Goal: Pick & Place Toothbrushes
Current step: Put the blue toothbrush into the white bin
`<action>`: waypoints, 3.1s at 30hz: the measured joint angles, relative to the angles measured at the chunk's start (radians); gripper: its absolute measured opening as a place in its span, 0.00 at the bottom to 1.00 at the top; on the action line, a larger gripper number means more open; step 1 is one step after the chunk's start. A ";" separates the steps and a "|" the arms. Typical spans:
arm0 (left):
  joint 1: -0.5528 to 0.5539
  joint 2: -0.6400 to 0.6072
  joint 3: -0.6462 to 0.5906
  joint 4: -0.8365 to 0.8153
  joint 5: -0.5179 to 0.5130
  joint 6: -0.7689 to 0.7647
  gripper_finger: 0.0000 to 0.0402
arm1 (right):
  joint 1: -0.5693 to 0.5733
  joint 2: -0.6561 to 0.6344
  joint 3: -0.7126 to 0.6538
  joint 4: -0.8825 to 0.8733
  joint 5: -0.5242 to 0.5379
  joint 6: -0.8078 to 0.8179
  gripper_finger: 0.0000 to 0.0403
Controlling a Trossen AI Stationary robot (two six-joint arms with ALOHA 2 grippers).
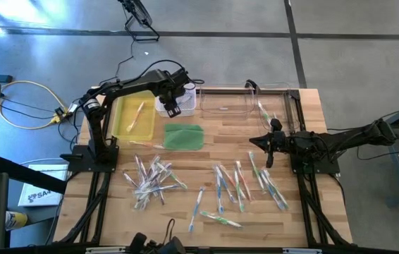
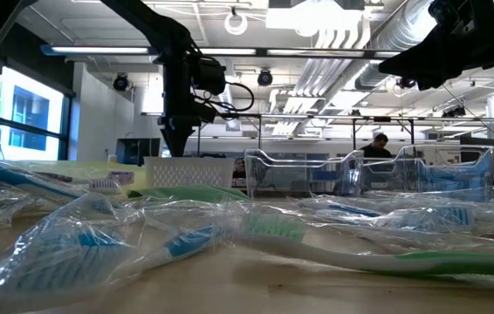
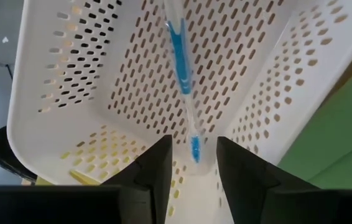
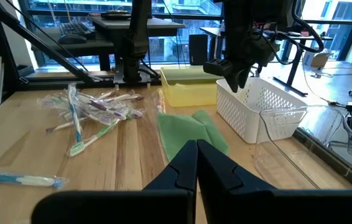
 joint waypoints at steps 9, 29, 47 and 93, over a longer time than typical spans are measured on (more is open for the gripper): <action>0.000 -0.001 0.000 0.020 -0.003 -0.010 0.30 | 0.000 0.000 0.000 0.008 0.000 0.000 0.01; -0.315 -0.128 0.000 0.279 -0.109 0.239 0.30 | 0.000 0.000 0.000 -0.033 -0.004 0.058 0.01; -0.802 -0.173 -0.002 0.269 -0.258 0.337 0.30 | 0.000 0.000 0.000 -0.087 -0.011 0.154 0.01; -0.844 -0.881 -0.908 1.018 0.063 -0.223 0.30 | 0.000 0.000 0.000 -0.059 -0.052 0.150 0.01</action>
